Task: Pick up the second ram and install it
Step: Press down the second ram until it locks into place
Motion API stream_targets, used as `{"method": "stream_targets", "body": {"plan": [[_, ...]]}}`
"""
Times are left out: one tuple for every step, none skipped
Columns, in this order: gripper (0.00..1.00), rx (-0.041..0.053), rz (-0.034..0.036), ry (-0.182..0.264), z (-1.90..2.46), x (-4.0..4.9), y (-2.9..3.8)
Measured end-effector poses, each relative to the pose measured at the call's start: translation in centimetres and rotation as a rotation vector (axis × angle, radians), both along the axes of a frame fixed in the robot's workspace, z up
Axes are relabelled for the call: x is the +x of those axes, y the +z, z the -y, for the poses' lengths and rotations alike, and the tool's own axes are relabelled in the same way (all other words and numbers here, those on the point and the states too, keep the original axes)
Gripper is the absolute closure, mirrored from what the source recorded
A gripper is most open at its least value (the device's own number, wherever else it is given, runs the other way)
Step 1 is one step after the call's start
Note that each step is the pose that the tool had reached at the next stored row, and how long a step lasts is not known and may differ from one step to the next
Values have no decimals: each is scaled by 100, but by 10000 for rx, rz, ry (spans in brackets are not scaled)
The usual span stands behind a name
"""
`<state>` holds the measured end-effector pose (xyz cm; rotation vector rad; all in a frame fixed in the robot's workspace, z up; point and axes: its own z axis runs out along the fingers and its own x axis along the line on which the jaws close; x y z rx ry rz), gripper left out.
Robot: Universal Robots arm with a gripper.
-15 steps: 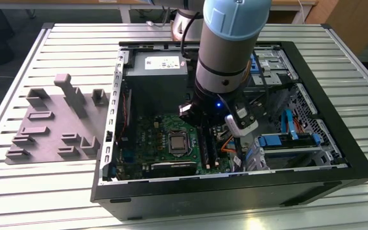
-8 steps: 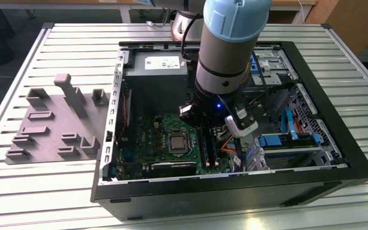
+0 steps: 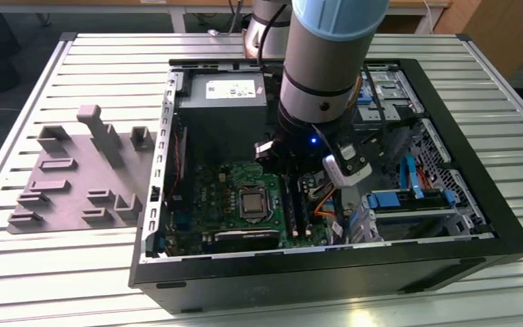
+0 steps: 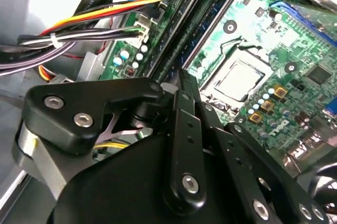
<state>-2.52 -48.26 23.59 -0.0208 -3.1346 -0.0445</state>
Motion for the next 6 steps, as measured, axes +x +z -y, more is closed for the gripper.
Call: {"method": "stream_targets", "body": {"plan": [[87, 3, 1, 0, 0, 0, -1], [87, 3, 1, 0, 0, 0, -1], [87, 1, 0, 0, 0, 0, 1], [87, 1, 0, 0, 0, 0, 1], [87, 1, 0, 0, 0, 0, 1], [87, 1, 0, 0, 0, 0, 1]]}}
